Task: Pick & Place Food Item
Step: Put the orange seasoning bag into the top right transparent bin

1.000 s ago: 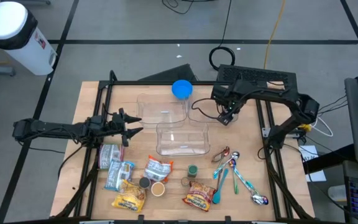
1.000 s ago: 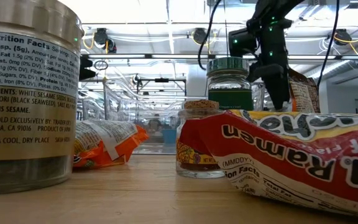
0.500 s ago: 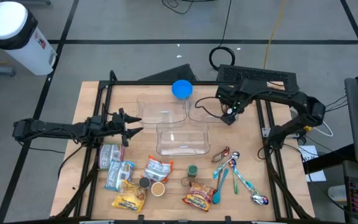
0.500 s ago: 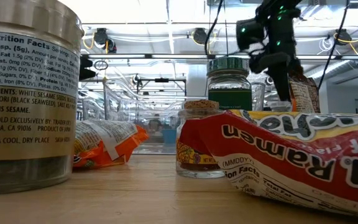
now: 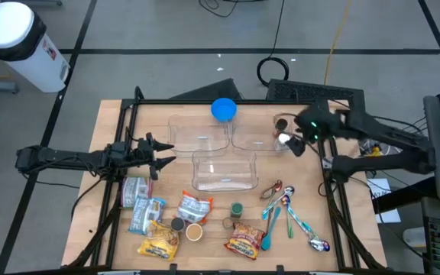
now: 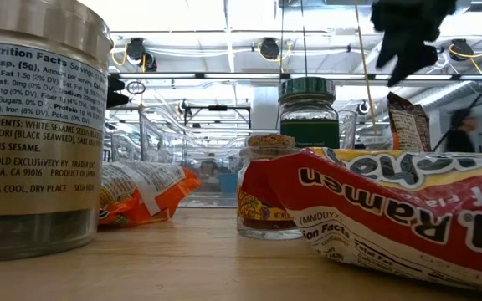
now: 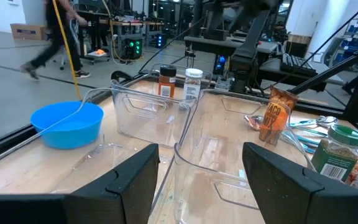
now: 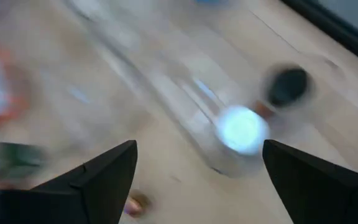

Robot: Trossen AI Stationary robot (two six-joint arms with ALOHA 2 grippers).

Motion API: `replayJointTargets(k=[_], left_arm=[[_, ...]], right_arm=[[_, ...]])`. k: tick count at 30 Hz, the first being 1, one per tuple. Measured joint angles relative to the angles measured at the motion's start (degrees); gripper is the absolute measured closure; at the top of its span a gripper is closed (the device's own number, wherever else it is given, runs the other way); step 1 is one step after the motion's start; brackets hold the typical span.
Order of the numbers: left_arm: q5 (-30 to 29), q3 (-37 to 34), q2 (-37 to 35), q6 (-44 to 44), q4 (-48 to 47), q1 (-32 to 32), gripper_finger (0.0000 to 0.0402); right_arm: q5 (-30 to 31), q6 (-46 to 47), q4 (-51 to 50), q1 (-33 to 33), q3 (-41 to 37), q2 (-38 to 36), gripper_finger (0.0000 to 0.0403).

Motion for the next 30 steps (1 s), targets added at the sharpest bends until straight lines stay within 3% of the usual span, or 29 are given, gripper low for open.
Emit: replayJointTargets(k=[6, 12, 19, 25, 30], left_arm=[[-0.02, 0.01, 0.02, 0.0, 0.0, 0.0, 0.016], [-0.02, -0.01, 0.02, 0.0, 0.0, 0.02, 0.016], [-0.02, -0.01, 0.0, 0.0, 0.0, 0.0, 0.016], [-0.02, 0.0, 0.0, 0.0, -0.01, 0.01, 0.016], [0.01, -0.01, 0.0, -0.02, 0.0, 0.02, 0.016]], right_arm=[[-0.15, -0.15, 30.06, 15.21, -14.93, -10.62, 0.0066], [-0.07, -10.64, 56.07, 29.38, -26.67, -10.81, 0.0067], [4.55, -15.87, 59.01, 39.52, -34.06, -9.0, 0.0067], [4.15, -14.94, 78.34, 41.59, -42.29, -6.3, 0.0067], [4.95, -20.22, 71.43, 41.54, -43.26, -6.98, 0.0067]])
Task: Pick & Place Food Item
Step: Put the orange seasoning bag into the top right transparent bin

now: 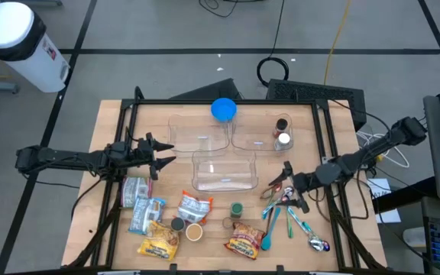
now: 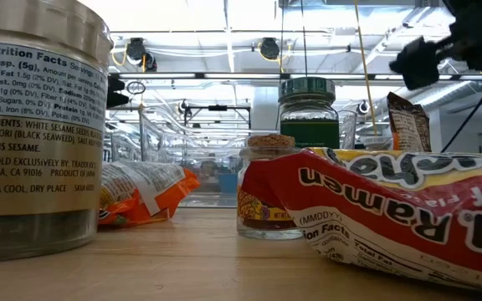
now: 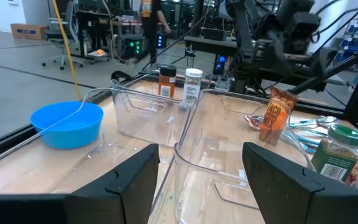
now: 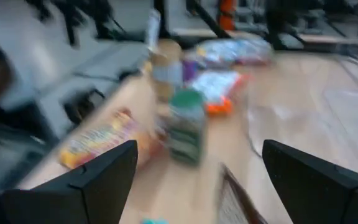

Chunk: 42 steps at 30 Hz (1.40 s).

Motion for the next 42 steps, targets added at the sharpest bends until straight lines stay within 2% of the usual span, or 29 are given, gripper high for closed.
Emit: replayJointTargets(k=[5, 11, 15, 23, 29, 33, 37, 39, 42], left_arm=[[-0.01, 0.0, 0.0, 0.02, -0.01, -0.01, 0.016], [-0.02, 0.0, 0.02, 0.02, -0.02, -0.02, 0.016], [-0.02, 0.0, 0.02, 0.02, -0.02, 0.0, 0.016], [0.0, 0.0, 0.0, 0.02, 0.0, -0.02, 0.016], [-0.02, 0.0, 0.0, 0.02, 0.0, -0.02, 0.016], [0.0, 0.01, 0.01, 0.01, -0.01, 0.0, 0.016], [-0.02, 0.01, 0.01, 0.02, 0.0, -0.01, 0.016], [0.0, 0.0, 0.02, 0.02, 0.0, -0.02, 0.016], [-0.02, 0.01, 0.02, 0.01, 0.0, -0.02, 0.016]], right_arm=[[6.81, 0.79, -11.57, -0.95, 0.92, -0.22, 0.0068], [6.83, 4.51, -14.05, -2.44, 1.03, -0.26, 0.0104], [6.74, 4.71, -15.11, -2.4, 1.03, -0.26, 0.0159], [6.74, 6.95, -17.09, -2.4, 1.05, 0.35, 0.0302], [6.7, 7.18, -12.02, -2.41, 1.08, -0.28, 0.0393], [6.72, 5.03, -9.29, -2.42, 3.64, -1.61, 0.0392], [7.33, -1.23, -8.98, -2.42, 8.79, -2.03, 0.04], [10.76, -4.65, -7.89, -2.42, 11.21, -1.86, 0.04], [18.96, -9.75, -3.69, -3.22, 13.03, -1.66, 0.0401]])
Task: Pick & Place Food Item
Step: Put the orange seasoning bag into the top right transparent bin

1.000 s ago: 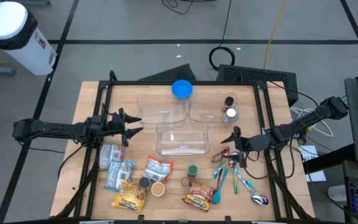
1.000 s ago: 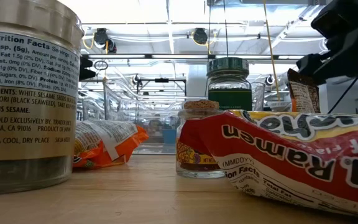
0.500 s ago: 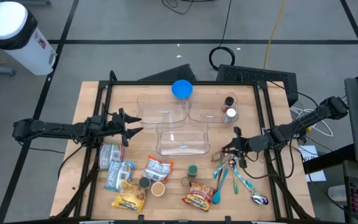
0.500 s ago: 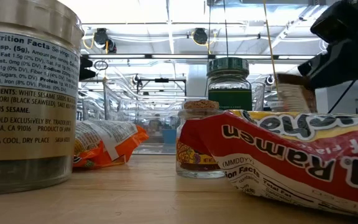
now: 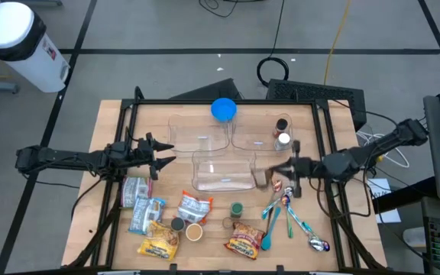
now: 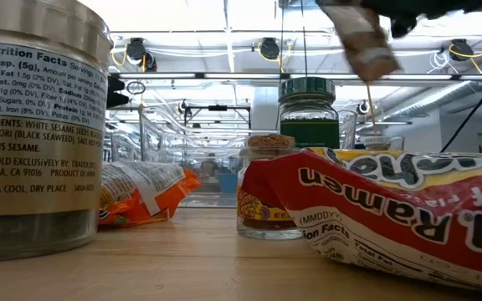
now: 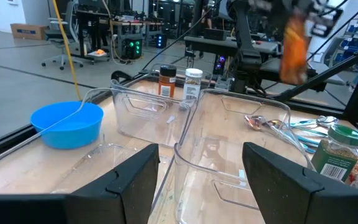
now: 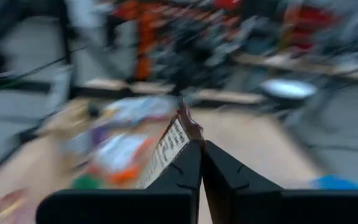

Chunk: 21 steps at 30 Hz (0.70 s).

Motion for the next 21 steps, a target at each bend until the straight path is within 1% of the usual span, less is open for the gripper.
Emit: replayJointTargets(k=[3, 6, 8, 11, 13, 16, 18, 19, 21], left_arm=[[0.0, 0.0, -0.01, -0.01, 0.0, 0.01, 0.016], [0.02, 0.0, 0.0, 0.01, 0.0, 0.0, 0.016], [0.02, -0.01, -0.02, 0.01, 0.0, 0.02, 0.016], [0.0, -0.01, -0.01, 0.01, 0.0, 0.02, 0.016], [0.0, -0.01, -0.01, 0.0, 0.0, 0.0, 0.016], [0.0, -0.01, -0.02, 0.01, 0.0, 0.02, 0.016], [0.0, -0.01, -0.02, 0.01, 0.0, 0.0, 0.016], [0.01, 0.0, -0.02, 0.0, 0.0, 0.01, 0.016], [0.0, 0.01, -0.02, 0.01, 0.0, 0.0, 0.016]], right_arm=[[4.84, -3.91, 4.53, -3.24, 0.08, 0.02, 0.0402], [7.54, -5.16, 5.5, -8.78, 0.08, 0.14, 0.0402], [8.6, -4.73, 5.51, -13.43, 0.08, 0.96, 0.0402], [8.43, -2.6, 6.11, -20.62, 0.08, 3.32, 0.0402], [4.68, -2.37, 7.67, -25.39, 0.08, 5.83, 0.0402], [-4.32, -1.63, 12.46, -31.74, 0.08, 10.89, 0.0403], [-8.85, -0.83, 15.6, -35.01, 0.08, 14.64, 0.0403], [-10.37, -0.81, 17.14, -36.46, 0.08, 16.66, 0.0403], [-10.97, -0.9, 19.95, -38.87, 0.08, 20.66, 0.0403]])
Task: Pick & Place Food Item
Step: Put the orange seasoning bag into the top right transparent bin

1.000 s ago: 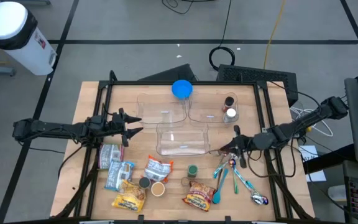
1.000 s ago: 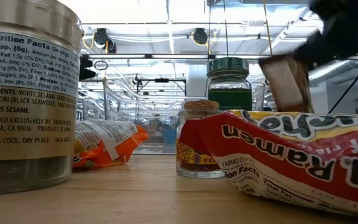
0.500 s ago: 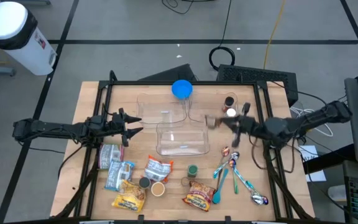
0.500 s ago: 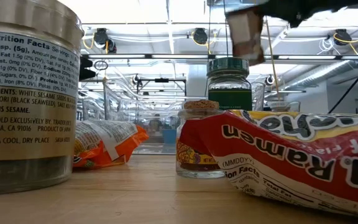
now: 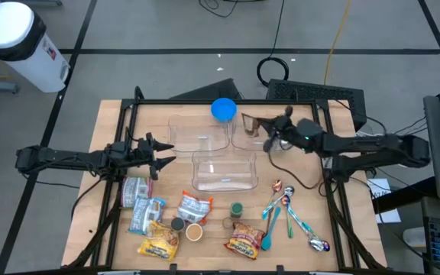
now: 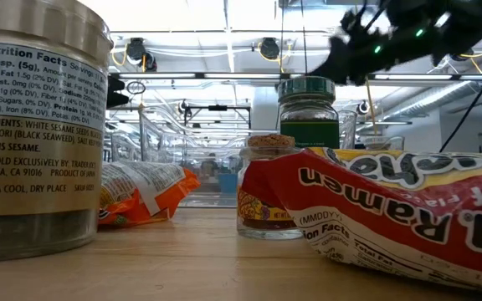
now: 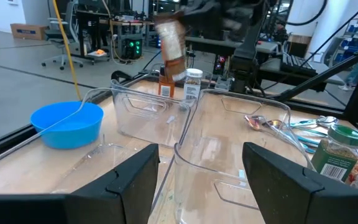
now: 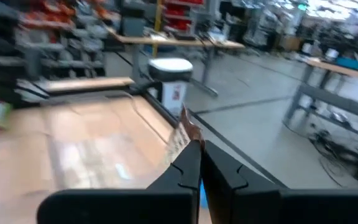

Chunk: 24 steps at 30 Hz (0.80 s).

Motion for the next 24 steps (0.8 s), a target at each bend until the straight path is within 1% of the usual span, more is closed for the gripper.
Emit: replayJointTargets(k=[3, 6, 12, 17, 24], left_arm=[[0.02, -0.02, 0.02, 0.0, 0.0, 0.02, 0.016], [0.0, -0.02, 0.02, 0.0, 0.0, 0.0, 0.016], [0.0, 0.0, 0.0, 0.0, 0.0, 0.02, 0.016], [0.0, 0.0, -0.01, -0.01, 0.0, 0.01, 0.016], [0.0, 0.0, 0.0, 0.0, 0.0, 0.02, 0.016]], right_arm=[[-0.32, 0.0, 4.61, -3.01, 0.0, 5.96, 0.0403], [-2.58, -0.04, 10.09, -5.37, -0.01, 11.99, 0.0403], [-2.82, -0.03, 19.36, -8.16, -0.02, 21.42, 0.0403], [-2.93, 0.02, 20.53, -8.32, -0.02, 25.45, 0.0403], [-2.89, 0.13, 18.0, -8.11, -0.02, 26.11, 0.0403]])
